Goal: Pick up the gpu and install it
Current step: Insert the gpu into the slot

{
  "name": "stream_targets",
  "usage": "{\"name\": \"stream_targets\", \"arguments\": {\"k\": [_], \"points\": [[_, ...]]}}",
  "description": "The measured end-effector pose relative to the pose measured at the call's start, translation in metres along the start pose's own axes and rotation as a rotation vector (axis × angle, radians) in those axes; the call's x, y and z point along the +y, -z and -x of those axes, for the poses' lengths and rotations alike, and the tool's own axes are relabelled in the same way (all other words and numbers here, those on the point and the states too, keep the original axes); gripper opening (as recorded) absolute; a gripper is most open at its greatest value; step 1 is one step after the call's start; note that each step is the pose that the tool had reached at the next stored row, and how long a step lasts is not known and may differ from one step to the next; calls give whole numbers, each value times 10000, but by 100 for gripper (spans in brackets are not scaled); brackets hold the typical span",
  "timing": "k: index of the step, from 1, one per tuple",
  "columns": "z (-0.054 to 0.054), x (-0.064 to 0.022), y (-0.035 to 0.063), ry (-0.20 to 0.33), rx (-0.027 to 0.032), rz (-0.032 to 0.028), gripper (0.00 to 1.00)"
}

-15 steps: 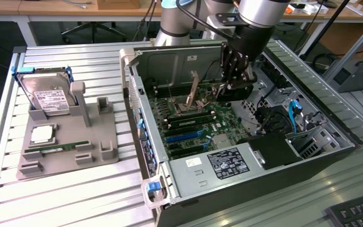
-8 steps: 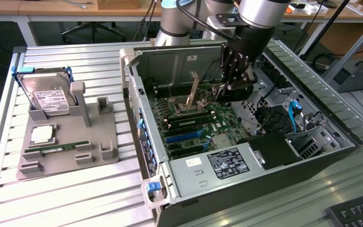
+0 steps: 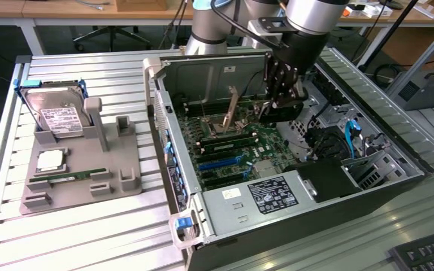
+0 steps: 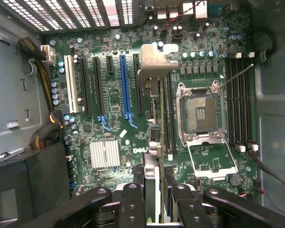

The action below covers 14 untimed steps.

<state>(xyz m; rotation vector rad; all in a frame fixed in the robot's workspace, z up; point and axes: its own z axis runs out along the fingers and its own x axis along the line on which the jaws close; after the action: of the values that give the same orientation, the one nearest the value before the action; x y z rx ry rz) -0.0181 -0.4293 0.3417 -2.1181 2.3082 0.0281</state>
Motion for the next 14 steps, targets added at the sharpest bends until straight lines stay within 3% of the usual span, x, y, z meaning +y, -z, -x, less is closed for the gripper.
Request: {"name": "stream_targets", "arguments": {"k": [14], "points": [[-39, 5, -4, 1, 0, 0, 27]]}}
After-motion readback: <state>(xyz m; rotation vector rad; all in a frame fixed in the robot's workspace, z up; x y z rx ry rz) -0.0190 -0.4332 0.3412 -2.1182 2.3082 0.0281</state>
